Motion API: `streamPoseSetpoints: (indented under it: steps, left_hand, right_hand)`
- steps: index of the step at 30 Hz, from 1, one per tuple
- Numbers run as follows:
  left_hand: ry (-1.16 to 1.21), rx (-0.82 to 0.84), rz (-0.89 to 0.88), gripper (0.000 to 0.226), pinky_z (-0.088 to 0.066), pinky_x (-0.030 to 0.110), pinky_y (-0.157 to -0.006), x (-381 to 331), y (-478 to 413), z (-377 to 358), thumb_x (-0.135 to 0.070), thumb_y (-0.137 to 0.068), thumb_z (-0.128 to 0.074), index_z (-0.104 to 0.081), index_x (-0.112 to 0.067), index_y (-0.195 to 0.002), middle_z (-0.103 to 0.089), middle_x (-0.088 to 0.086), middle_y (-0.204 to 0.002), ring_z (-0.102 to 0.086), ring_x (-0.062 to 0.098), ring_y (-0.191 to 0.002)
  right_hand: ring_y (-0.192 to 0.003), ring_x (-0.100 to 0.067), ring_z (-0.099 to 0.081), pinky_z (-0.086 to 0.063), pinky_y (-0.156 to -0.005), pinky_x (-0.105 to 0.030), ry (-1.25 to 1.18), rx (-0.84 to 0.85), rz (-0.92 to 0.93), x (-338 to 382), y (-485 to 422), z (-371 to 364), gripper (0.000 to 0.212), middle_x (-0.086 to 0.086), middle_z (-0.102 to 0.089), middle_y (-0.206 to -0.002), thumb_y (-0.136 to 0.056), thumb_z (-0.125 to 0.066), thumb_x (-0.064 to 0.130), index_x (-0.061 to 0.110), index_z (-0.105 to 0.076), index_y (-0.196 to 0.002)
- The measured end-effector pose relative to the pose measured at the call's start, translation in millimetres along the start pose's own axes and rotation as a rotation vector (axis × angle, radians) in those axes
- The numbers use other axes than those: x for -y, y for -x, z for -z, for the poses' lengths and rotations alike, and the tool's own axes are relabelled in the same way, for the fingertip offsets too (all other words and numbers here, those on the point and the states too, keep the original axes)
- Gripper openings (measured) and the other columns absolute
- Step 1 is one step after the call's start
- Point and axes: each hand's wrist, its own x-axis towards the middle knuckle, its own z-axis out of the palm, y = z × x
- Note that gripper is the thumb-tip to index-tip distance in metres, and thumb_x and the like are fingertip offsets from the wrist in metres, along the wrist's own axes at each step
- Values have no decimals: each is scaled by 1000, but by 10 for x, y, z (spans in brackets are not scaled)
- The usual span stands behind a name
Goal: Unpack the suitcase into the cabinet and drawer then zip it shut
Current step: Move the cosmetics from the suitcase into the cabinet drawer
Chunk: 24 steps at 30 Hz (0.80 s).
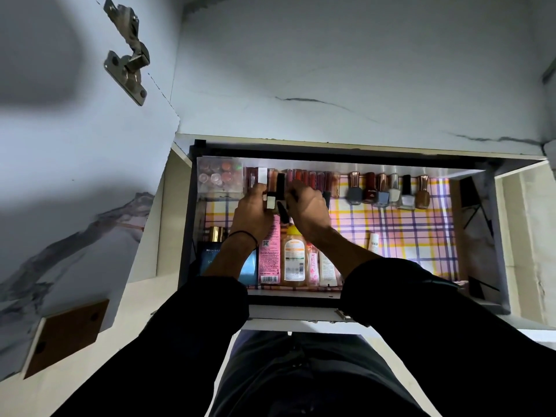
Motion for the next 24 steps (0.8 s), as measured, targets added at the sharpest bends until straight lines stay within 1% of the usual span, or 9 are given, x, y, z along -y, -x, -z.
streamPoseSetpoints:
  steps: [2,4,6,8,10,15,18,21,24]
  left_hand:
    - [-3,-4,-9,39,-33,22,-72,21,5,-1,-4,-91,-54,-52,-9,-130,-65,16,-111,-59,29,-97]
    - [-1,0,-23,42,-35,22,-72,51,19,-10,-5,-90,-56,-51,-8,-132,-65,16,-108,-57,24,-91]
    - [-8,0,-40,45,-38,24,-76,84,36,-31,-6,-90,-59,-50,-8,-134,-63,17,-112,-58,24,-97]
    - [-14,0,-37,44,-40,25,-80,106,61,-51,-5,-90,-61,-50,-8,-132,-61,15,-115,-58,27,-104]
    - [-17,-3,-25,38,-43,26,-82,103,96,-73,-5,-90,-62,-53,-9,-127,-60,13,-114,-59,26,-104]
    - [-53,38,-6,33,-51,32,-91,66,183,-127,-10,-91,-63,-56,-13,-123,-58,9,-124,-60,24,-109]
    - [-94,72,-2,37,-51,38,-95,60,217,-101,-9,-89,-63,-55,-12,-125,-58,10,-124,-59,27,-110]
    - [-129,61,3,38,-48,37,-87,84,230,-35,-8,-87,-60,-55,-10,-125,-59,13,-117,-58,31,-106]
    - [-109,43,13,34,-43,33,-81,122,233,16,-11,-88,-58,-56,-8,-122,-61,13,-112,-58,30,-102]
  right_hand:
    - [-65,-13,-64,-50,-50,-20,-50,-33,-22,-53,47,60,15,1,-66,-79,-103,-49,17,12,-63,-98]
    - [-66,-14,-64,-54,-54,-28,-106,-33,-43,-135,127,121,14,0,-65,-78,-102,-51,16,10,-62,-95]
    - [-72,-17,-65,-55,-58,-31,-168,-5,-84,-207,239,205,10,-5,-67,-84,-101,-54,12,8,-62,-96]
    - [-68,-6,-63,-49,-51,-18,-218,19,-133,-284,384,272,10,-3,-66,-86,-100,-53,8,4,-62,-100]
    - [-62,-1,-62,-45,-48,-13,-231,21,-187,-363,526,299,10,1,-65,-83,-101,-53,8,3,-62,-101]
    - [-68,-11,-67,-55,-57,-28,-116,3,-200,-418,627,180,13,5,-69,-80,-101,-57,20,15,-64,-90]
    - [-72,-12,-68,-59,-59,-30,-44,57,-79,-234,538,100,11,4,-70,-87,-102,-56,26,17,-62,-101]
    - [-71,-14,-65,-52,-55,-26,110,111,48,-46,384,36,11,1,-68,-89,-103,-53,23,16,-60,-107]
    - [-73,-16,-61,-52,-64,-29,284,156,85,33,255,-12,11,0,-64,-87,-103,-53,24,16,-61,-104]
